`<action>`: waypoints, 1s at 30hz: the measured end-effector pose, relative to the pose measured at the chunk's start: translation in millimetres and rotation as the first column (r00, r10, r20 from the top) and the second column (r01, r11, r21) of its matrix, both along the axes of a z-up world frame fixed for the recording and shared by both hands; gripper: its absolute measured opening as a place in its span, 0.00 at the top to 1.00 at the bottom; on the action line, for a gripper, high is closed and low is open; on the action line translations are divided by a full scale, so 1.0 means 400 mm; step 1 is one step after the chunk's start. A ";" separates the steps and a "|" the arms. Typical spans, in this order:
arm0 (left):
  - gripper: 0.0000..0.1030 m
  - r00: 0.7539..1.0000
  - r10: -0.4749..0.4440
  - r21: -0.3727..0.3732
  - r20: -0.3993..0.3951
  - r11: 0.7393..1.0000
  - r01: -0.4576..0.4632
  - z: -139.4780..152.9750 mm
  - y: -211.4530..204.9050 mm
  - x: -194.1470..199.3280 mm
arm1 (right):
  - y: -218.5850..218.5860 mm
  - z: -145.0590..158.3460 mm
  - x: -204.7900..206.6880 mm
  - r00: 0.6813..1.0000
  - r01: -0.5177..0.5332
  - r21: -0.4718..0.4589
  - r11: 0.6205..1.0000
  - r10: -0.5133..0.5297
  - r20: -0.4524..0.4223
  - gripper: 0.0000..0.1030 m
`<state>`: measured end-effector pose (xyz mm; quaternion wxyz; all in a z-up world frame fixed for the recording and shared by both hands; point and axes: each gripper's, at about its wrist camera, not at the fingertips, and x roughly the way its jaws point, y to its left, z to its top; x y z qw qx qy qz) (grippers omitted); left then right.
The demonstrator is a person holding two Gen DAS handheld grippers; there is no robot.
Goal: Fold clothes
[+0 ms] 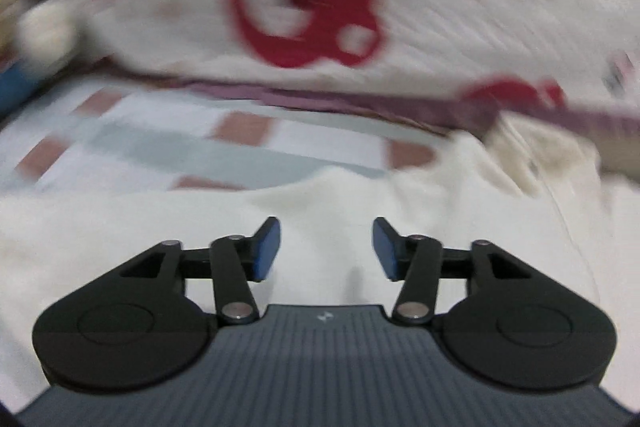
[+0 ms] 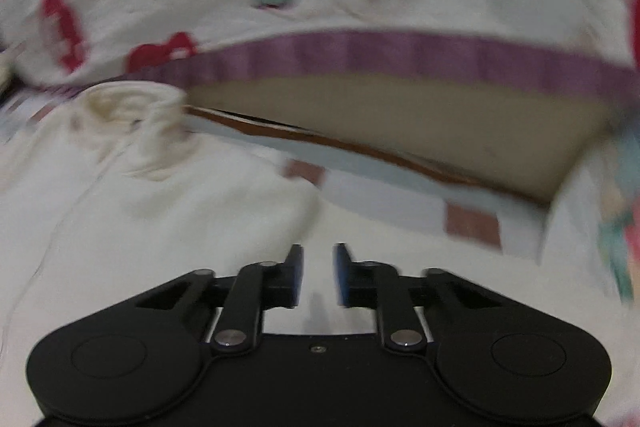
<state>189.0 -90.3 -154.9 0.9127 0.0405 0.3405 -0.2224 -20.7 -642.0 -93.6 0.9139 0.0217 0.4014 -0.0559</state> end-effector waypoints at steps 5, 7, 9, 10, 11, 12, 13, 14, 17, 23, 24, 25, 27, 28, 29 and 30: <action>0.34 0.989 -0.142 0.185 0.044 0.974 0.131 -0.028 -0.107 0.113 | 0.055 0.022 0.103 0.995 -0.103 -0.050 0.993 0.103 0.000 0.67; 0.34 0.984 -0.175 0.251 0.026 0.954 0.163 -0.048 -0.124 0.166 | 0.073 0.010 0.149 0.992 -0.122 -0.030 0.992 0.122 -0.014 0.51; 0.34 0.980 -0.200 0.284 -0.004 0.939 0.193 -0.062 -0.129 0.203 | 0.090 -0.006 0.182 0.990 -0.143 -0.038 0.989 0.142 -0.028 0.49; 0.33 0.978 -0.210 0.279 -0.021 0.938 0.207 -0.068 -0.126 0.217 | 0.098 -0.014 0.197 0.988 -0.153 -0.042 0.987 0.151 -0.035 0.49; 0.33 0.976 -0.215 0.259 -0.045 0.941 0.219 -0.074 -0.119 0.230 | 0.101 -0.020 0.205 0.987 -0.159 -0.044 0.986 0.157 -0.040 0.48; 0.31 0.975 -0.208 0.231 -0.080 0.948 0.221 -0.082 -0.110 0.244 | 0.104 -0.025 0.213 0.986 -0.165 -0.046 0.985 0.163 -0.045 0.47; 0.30 0.974 -0.193 0.202 -0.120 0.956 0.214 -0.091 -0.101 0.258 | 0.107 -0.031 0.220 0.984 -0.171 -0.048 0.984 0.168 -0.049 0.46; 0.29 0.973 -0.166 0.168 -0.160 0.967 0.193 -0.102 -0.090 0.271 | 0.105 -0.038 0.227 0.984 -0.175 -0.050 0.983 0.172 -0.055 0.44; 0.22 0.973 -0.104 0.075 -0.208 0.990 0.122 -0.118 -0.069 0.286 | 0.100 -0.073 0.274 0.979 -0.173 -0.070 0.982 0.164 -0.119 0.40; 0.15 0.977 -0.112 0.128 -0.182 0.982 0.137 -0.143 -0.113 0.269 | 0.069 -0.132 0.326 0.980 -0.078 0.023 0.997 0.081 -0.180 0.34; 0.31 0.978 -0.123 0.144 -0.169 0.978 0.148 -0.141 -0.122 0.260 | 0.063 -0.140 0.326 0.983 -0.053 0.053 0.997 0.062 -0.175 0.38; 0.79 0.979 -0.129 0.159 -0.156 0.975 0.154 -0.130 -0.130 0.251 | 0.057 -0.147 0.326 0.984 -0.029 0.083 0.996 0.043 -0.171 0.50; 0.93 0.987 -0.116 0.207 -0.109 0.969 0.137 -0.103 -0.141 0.234 | 0.056 -0.148 0.318 0.989 0.001 0.126 0.992 0.017 -0.144 0.89; 0.93 0.994 -0.095 0.244 -0.060 0.964 0.107 -0.091 -0.141 0.225 | 0.058 -0.142 0.307 0.994 0.010 0.132 0.991 0.005 -0.113 0.89; 0.93 0.997 -0.075 0.279 -0.010 0.957 0.075 -0.080 -0.140 0.217 | 0.060 -0.135 0.300 0.995 0.001 0.117 0.993 0.010 -0.099 0.89; 0.93 0.999 -0.047 0.295 0.020 0.955 0.039 -0.074 -0.132 0.216 | 0.061 -0.129 0.292 0.996 -0.006 0.101 0.995 0.015 -0.086 0.89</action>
